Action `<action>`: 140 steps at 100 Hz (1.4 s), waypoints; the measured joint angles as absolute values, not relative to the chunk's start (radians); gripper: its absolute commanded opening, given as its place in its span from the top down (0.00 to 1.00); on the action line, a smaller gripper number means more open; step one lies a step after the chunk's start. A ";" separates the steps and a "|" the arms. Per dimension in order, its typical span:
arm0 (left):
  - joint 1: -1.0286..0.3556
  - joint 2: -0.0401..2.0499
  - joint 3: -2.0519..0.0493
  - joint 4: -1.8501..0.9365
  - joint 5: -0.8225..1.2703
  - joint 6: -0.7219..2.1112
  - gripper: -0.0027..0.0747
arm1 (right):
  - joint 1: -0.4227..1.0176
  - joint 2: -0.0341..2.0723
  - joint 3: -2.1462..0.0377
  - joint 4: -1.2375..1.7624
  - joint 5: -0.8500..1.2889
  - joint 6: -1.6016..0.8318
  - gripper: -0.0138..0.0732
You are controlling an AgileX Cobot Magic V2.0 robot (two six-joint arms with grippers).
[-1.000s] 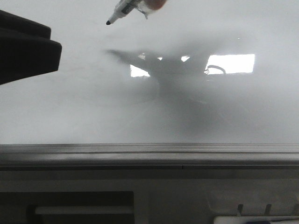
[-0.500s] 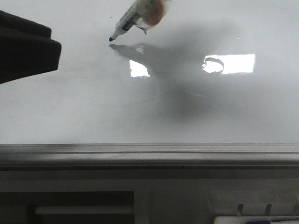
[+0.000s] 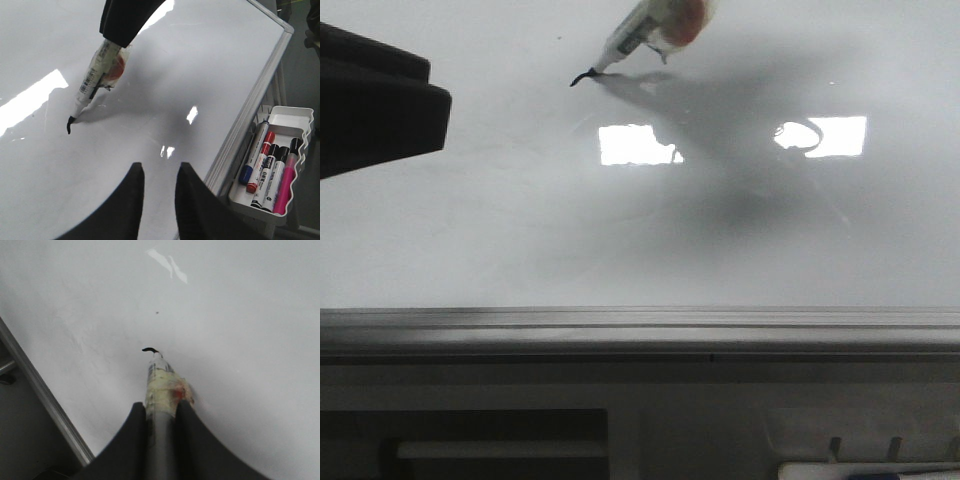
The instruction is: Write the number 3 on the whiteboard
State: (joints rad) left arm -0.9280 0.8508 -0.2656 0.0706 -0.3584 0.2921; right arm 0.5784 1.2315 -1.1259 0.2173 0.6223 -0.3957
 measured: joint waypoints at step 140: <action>-0.928 0.851 -0.266 0.071 -0.358 0.292 0.79 | 0.744 1.324 -1.128 0.106 0.820 -0.306 0.91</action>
State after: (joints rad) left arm -0.9280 0.8508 -0.2656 0.0706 -0.3584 0.2921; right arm 0.7442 1.3241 -1.1280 0.1065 0.8198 -0.3060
